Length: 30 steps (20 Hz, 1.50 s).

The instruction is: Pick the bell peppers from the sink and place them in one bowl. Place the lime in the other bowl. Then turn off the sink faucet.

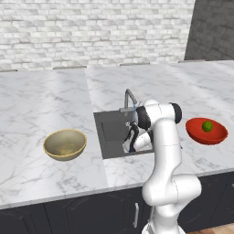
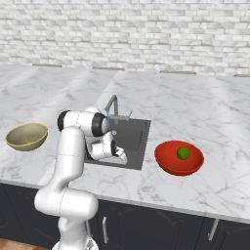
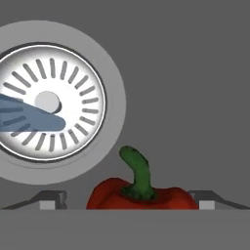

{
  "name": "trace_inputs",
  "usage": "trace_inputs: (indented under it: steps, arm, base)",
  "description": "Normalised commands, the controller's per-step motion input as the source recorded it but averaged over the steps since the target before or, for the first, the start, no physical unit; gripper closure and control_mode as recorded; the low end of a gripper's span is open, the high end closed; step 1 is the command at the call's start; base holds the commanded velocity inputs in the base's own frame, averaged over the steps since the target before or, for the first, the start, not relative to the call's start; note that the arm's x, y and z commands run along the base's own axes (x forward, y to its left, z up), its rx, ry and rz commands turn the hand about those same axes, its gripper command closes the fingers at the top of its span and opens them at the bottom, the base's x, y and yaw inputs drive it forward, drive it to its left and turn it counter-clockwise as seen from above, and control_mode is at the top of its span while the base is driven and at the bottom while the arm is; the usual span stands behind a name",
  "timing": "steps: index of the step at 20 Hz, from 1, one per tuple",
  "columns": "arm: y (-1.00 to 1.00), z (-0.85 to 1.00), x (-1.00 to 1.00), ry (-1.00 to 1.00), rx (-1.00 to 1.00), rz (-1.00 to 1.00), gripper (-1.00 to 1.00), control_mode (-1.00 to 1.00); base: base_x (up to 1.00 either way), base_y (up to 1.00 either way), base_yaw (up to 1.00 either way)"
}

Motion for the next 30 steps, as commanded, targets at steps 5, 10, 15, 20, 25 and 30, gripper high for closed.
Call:
trace_inputs:
  steps: [5, 10, 15, 20, 25, 30]
  arm:
    - [0.00, -0.22, -0.03, 0.00, 0.00, 0.00, 1.00, -1.00]
    - [0.00, -0.07, 0.00, 0.00, 0.00, 0.00, 1.00, -1.00]
    - [0.00, -0.01, 0.00, 0.00, 0.00, 0.00, 1.00, -1.00]
    - [0.00, 0.04, 0.00, 0.00, 0.00, 0.00, 1.00, -1.00]
    - [-0.06, 0.02, 0.00, 0.00, 0.00, 0.00, 1.00, -1.00]
    - [-0.09, 0.16, 0.00, 0.00, 0.00, 0.00, 1.00, -1.00]
  base:
    - [0.00, 0.00, 0.00]
    - [0.00, 0.00, 0.00]
    - [0.00, 0.00, 0.00]
    - [0.00, 0.00, 0.00]
    - [0.00, 0.00, 0.00]
    - [0.00, 0.00, 0.00]
